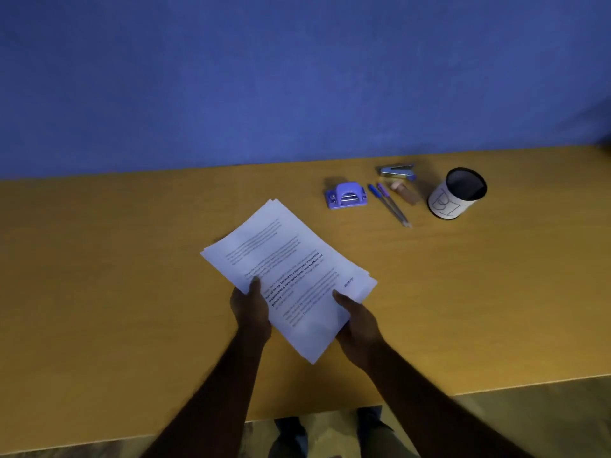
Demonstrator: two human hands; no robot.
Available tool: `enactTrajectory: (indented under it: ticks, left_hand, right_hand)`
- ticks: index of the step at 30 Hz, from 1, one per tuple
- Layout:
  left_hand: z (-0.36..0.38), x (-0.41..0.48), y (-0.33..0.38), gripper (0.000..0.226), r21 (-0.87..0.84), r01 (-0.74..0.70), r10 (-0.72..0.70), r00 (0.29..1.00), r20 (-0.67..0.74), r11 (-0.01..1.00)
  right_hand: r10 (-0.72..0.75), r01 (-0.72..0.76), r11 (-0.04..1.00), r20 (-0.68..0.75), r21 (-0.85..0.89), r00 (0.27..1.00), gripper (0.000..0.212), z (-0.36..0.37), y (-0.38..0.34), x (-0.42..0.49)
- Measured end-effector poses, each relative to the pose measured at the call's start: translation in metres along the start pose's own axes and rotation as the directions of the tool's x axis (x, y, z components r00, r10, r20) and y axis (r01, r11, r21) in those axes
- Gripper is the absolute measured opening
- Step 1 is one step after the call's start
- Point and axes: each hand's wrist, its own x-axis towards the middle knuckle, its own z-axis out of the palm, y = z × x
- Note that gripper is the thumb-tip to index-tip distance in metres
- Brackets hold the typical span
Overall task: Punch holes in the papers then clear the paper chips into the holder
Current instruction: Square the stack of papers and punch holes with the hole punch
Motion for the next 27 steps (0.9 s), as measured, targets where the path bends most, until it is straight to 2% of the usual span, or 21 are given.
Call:
enactTrajectory:
  ticks: [4, 7, 9, 11, 13, 14, 17, 20, 23, 27]
  left_hand:
    - [-0.005, -0.004, -0.010, 0.034, 0.077, 0.019, -0.018, 1.000, -0.007, 0.997]
    - [-0.020, 0.012, 0.003, 0.030, 0.034, 0.000, 0.001, 1.000, -0.028, 0.999]
    - [-0.036, 0.039, 0.022, 0.030, 0.025, -0.015, 0.016, 0.999, -0.032, 1.000]
    - [-0.050, 0.068, 0.044, 0.032, 0.131, 0.063, -0.073, 0.995, 0.069, 0.989]
    - [-0.054, 0.086, 0.062, 0.032, 0.333, 0.148, -0.228, 0.949, 0.216, 0.931]
    - [-0.052, 0.091, 0.068, 0.033, 0.413, 0.146, -0.280, 0.917, 0.285, 0.899]
    - [-0.038, 0.090, 0.073, 0.032, 0.568, 0.067, -0.354, 0.840, 0.412, 0.820]
    - [-0.027, 0.080, 0.069, 0.028, 0.659, -0.087, -0.303, 0.837, 0.455, 0.747]
    - [-0.022, 0.071, 0.064, 0.031, 0.701, -0.194, -0.254, 0.839, 0.481, 0.686]
    - [-0.021, 0.065, 0.056, 0.032, 0.656, -0.190, -0.202, 0.857, 0.473, 0.731]
  right_hand:
    - [-0.115, 0.090, 0.986, -0.190, -0.138, 0.975, 0.033, -0.007, -0.001, 0.009]
    - [-0.148, 0.105, 0.971, -0.194, -0.215, 0.970, 0.029, -0.019, -0.014, 0.014]
    - [-0.132, 0.077, 0.954, -0.174, -0.291, 0.976, 0.033, -0.031, -0.024, 0.019]
    - [-0.098, 0.036, 0.939, -0.166, -0.341, 0.981, 0.036, -0.042, -0.035, 0.026]
    - [-0.071, 0.011, 0.928, -0.149, -0.373, 0.986, 0.034, -0.049, -0.045, 0.032]
    - [-0.060, 0.002, 0.922, -0.139, -0.386, 0.989, 0.032, -0.051, -0.050, 0.035]
    - [-0.041, -0.011, 0.898, -0.107, -0.440, 0.993, 0.028, -0.053, -0.062, 0.043]
    - [-0.039, -0.017, 0.857, -0.098, -0.515, 0.994, 0.024, -0.049, -0.067, 0.050]
    - [-0.129, 0.033, 0.798, -0.118, -0.602, 0.985, 0.022, -0.042, -0.068, 0.055]
    - [-0.250, 0.139, 0.688, -0.053, -0.713, 0.967, 0.026, -0.034, -0.067, 0.059]
